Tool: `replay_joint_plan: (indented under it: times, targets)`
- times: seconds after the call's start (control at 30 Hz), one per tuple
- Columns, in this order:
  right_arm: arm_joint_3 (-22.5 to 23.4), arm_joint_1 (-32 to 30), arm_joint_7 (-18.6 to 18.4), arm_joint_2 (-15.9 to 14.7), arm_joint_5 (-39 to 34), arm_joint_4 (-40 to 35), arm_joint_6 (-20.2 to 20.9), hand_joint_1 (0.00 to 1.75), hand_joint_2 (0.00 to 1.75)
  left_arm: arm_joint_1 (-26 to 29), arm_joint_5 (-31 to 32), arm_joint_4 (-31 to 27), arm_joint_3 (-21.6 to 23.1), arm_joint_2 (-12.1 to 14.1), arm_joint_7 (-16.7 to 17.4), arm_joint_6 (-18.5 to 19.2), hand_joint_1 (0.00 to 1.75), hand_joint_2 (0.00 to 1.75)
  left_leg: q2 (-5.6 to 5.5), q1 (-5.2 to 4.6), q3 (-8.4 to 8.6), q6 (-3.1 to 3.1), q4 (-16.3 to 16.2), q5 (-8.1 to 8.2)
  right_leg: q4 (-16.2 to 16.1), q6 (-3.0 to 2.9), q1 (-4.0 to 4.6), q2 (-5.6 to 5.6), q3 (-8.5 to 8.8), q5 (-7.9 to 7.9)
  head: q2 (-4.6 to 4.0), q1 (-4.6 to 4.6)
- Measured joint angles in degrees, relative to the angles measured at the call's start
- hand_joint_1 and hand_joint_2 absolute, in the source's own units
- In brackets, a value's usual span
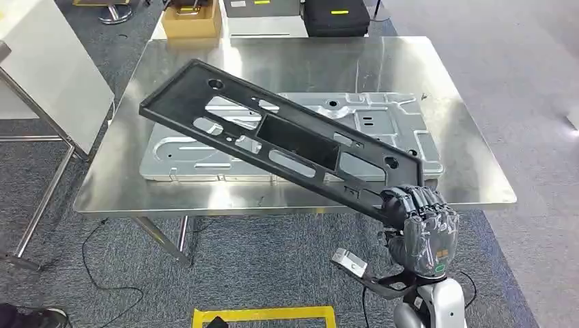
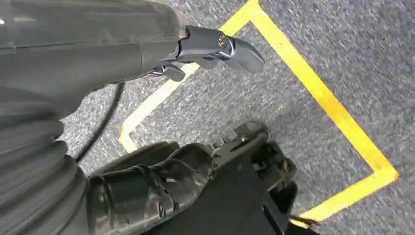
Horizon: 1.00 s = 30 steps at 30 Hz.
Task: Take the parts from the cabinet and place them on the table.
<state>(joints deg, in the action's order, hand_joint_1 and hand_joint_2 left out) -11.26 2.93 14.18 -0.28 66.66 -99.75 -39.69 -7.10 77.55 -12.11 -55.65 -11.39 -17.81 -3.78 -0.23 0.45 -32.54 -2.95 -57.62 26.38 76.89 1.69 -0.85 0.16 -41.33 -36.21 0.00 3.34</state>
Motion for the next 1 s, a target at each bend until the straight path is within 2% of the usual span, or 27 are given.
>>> replay_joint_plan:
  times: [0.03,0.07,0.13,0.17,0.2,0.27,0.3,0.33,0.37,0.4,0.47,0.5,0.53,0.57,0.63,0.67,0.7,0.73,0.8,0.83,0.87,0.9,0.97,1.0]
  targets:
    - [0.00,-0.01,-0.11,-0.07,-0.02,0.13,0.00,1.75,1.75,0.10,-0.02,0.00,0.00,0.00,0.00,0.00,0.00,1.75,-0.01,0.02,0.39,0.05,-0.03,0.32,-0.69,0.10,-0.09,-0.02,-0.28,1.70,0.00,0.02]
    - [0.00,-0.01,-0.11,-0.18,0.00,0.24,0.00,1.75,1.75,0.19,-0.02,0.00,0.00,-0.04,0.00,0.00,0.00,1.75,-0.07,0.04,0.94,0.16,-0.11,0.73,-4.19,0.13,-0.20,-0.03,0.93,4.80,0.00,-0.02]
    - [-0.02,0.03,-0.09,-0.24,0.00,0.26,0.00,1.75,1.75,0.11,-0.02,0.00,0.00,-0.11,0.00,0.04,0.00,1.75,-0.19,0.09,1.88,0.60,-0.57,1.77,-14.35,0.04,-0.42,-0.13,5.02,11.05,0.00,0.00]
    - [-0.02,0.10,-0.11,-0.26,0.00,0.31,0.00,1.75,1.75,0.14,-0.02,0.00,0.02,-0.11,0.02,0.04,0.00,1.75,-0.24,-0.21,1.83,1.08,-0.74,2.26,-15.55,-0.19,-0.16,-0.15,5.78,10.04,0.00,0.02]
    - [-0.04,0.15,-0.11,-0.26,-0.02,0.31,-0.02,1.75,1.75,0.00,-0.02,0.00,0.02,-0.11,0.02,0.04,0.00,1.75,-0.28,-0.33,1.81,1.47,-1.26,2.65,-16.88,-0.72,0.01,0.01,6.24,9.69,0.00,-0.02]
    - [-0.24,0.12,-0.42,-0.31,-0.09,0.42,0.00,1.75,1.75,0.06,-0.02,0.00,0.00,-0.13,0.09,0.09,0.00,1.75,-0.17,-0.27,1.87,1.90,-0.83,2.69,-16.52,-1.29,0.18,0.16,6.12,9.49,0.00,-0.13]
    - [-0.26,0.15,-0.70,-0.35,-0.07,0.41,0.00,1.75,1.75,0.03,-0.04,0.00,0.00,-0.13,0.15,0.09,0.00,1.75,-0.13,-0.24,2.10,2.11,-0.75,2.79,-16.59,-1.65,0.17,0.24,6.19,9.42,0.00,-0.11]
    - [-0.28,0.14,-0.83,-0.37,-0.07,0.41,0.00,1.75,1.75,-0.08,-0.04,0.00,0.00,-0.11,0.17,0.09,0.00,1.75,-0.11,-0.19,2.05,2.52,-0.96,3.43,-17.10,-2.07,-0.22,0.17,6.71,9.48,0.00,-0.15]
    - [-0.37,0.23,-0.85,-0.39,-0.04,0.41,0.00,1.75,1.75,-0.07,-0.04,0.00,0.00,-0.13,0.17,0.11,0.00,1.75,-0.09,-0.09,1.70,2.84,-2.60,4.19,-17.36,-2.36,-0.26,0.11,7.17,9.30,0.00,-0.15]
    - [-0.48,0.34,-0.85,-0.39,-0.04,0.41,0.00,1.75,1.75,-0.12,-0.04,0.00,0.02,-0.13,0.17,0.11,0.00,1.75,-0.09,-0.07,-0.10,3.03,-6.05,5.78,-17.39,-2.63,-0.27,0.00,7.34,9.14,0.00,-0.28]
    - [-0.61,0.39,-0.85,-0.39,-0.04,0.44,0.00,1.75,1.75,-0.08,-0.04,0.00,0.02,-0.13,0.17,0.13,0.00,1.75,-0.08,0.04,-5.70,3.30,-15.75,9.34,-17.39,-3.03,-0.12,-0.09,7.61,8.79,0.00,-0.26]
    - [-0.61,0.39,-0.85,-0.39,-0.04,0.46,0.00,1.75,1.75,0.04,-0.04,0.00,0.02,-0.13,0.20,0.13,0.00,1.75,-0.08,0.06,-7.75,3.37,-18.68,9.50,-17.38,-3.06,-0.07,-0.08,7.81,8.57,0.00,-0.26]
    - [-0.61,0.38,-0.85,-0.39,-0.02,0.59,0.00,1.75,1.75,0.18,-0.07,0.00,0.02,-0.13,0.24,0.13,0.00,1.75,-0.08,0.08,-8.63,3.34,-19.02,8.29,-17.38,-3.06,-0.03,0.02,8.15,8.34,0.00,-0.26]
    - [-0.61,0.35,-0.85,-0.39,0.04,0.74,0.00,1.75,1.75,0.27,-0.07,0.00,0.02,-0.13,0.28,0.13,0.00,1.75,-0.08,0.08,-8.11,3.17,-16.56,5.69,-17.38,-2.98,0.01,0.12,8.62,8.02,0.00,-0.26]
    - [-0.63,0.38,-0.85,-0.39,0.07,0.85,0.00,1.75,1.75,0.22,-0.07,0.00,0.00,-0.13,0.28,0.13,0.00,1.75,-0.09,0.04,-4.37,2.48,-6.50,-0.99,-17.38,-2.74,0.09,0.19,9.82,7.29,0.00,-0.26]
    - [-0.70,0.39,-0.85,-0.39,0.07,0.87,0.00,1.75,1.75,0.24,-0.07,0.00,0.00,-0.11,0.28,0.13,0.00,1.75,-0.13,-0.08,-3.16,2.06,-3.21,-1.82,-17.46,-2.53,0.05,0.17,10.01,6.93,0.00,-0.20]
    - [-0.72,0.49,-0.85,-0.39,0.07,0.87,0.00,1.75,1.75,0.17,-0.07,0.00,0.02,-0.13,0.28,0.13,0.00,1.75,-0.14,-0.51,-2.58,1.96,-2.58,-1.34,-17.28,-2.17,0.40,0.21,10.02,6.74,0.00,-0.22]
    - [-0.79,0.48,-0.85,-0.39,0.07,0.87,0.00,1.75,1.75,-0.07,-0.07,0.00,0.02,-0.13,0.30,0.13,0.00,1.75,-0.08,-0.50,-2.28,1.76,-1.98,-0.75,-17.32,-1.85,0.32,0.23,9.81,6.79,0.00,-0.29]
    - [-0.83,0.49,-0.90,-0.39,0.07,0.90,0.00,1.75,1.75,0.16,-0.07,0.00,0.00,-0.13,0.33,0.13,0.00,1.75,-0.15,-0.66,-2.39,1.42,-1.84,-0.61,-17.83,-1.25,0.17,0.18,10.05,6.75,0.00,-0.24]
    - [-0.87,0.51,-0.90,-0.42,0.07,0.85,0.00,1.75,1.75,0.22,-0.07,0.00,0.00,-0.13,0.35,0.13,0.00,1.75,-0.12,0.01,-1.78,1.03,-0.97,-0.90,-17.73,-0.78,0.47,0.09,10.17,6.36,0.00,-0.24]
    - [-0.87,0.51,-0.87,-0.55,0.09,0.87,0.00,1.75,1.75,0.23,-0.07,0.00,0.00,-0.13,0.33,0.13,0.00,1.75,-0.14,-0.06,-1.39,0.83,-0.51,-0.92,-16.62,-0.62,0.20,0.04,9.95,5.89,0.00,-0.20]
    - [-0.98,0.59,-0.79,-0.59,0.13,0.87,0.00,1.75,1.75,0.14,-0.07,0.00,0.00,-0.13,0.33,0.13,0.00,1.75,-0.05,-0.01,-1.21,0.31,-0.41,-0.80,-14.00,-0.45,0.18,0.01,8.50,4.50,0.00,-0.11]
    - [-0.98,0.51,-0.81,-0.68,0.11,0.90,0.00,1.75,1.75,-0.02,-0.07,0.00,0.00,-0.15,0.33,0.15,0.00,1.75,-0.05,-0.06,-1.12,-0.05,-0.53,-0.47,-4.73,-0.09,0.09,0.02,3.24,0.66,0.00,-0.15]
    - [-0.98,0.50,-0.94,-0.72,0.11,0.94,0.00,1.75,1.75,0.00,-0.07,0.00,0.02,-0.15,0.33,0.15,0.00,1.75,-0.05,-0.07,-1.04,-0.07,-0.62,-0.26,-1.04,0.05,0.06,0.02,0.82,-0.08,0.00,-0.11]
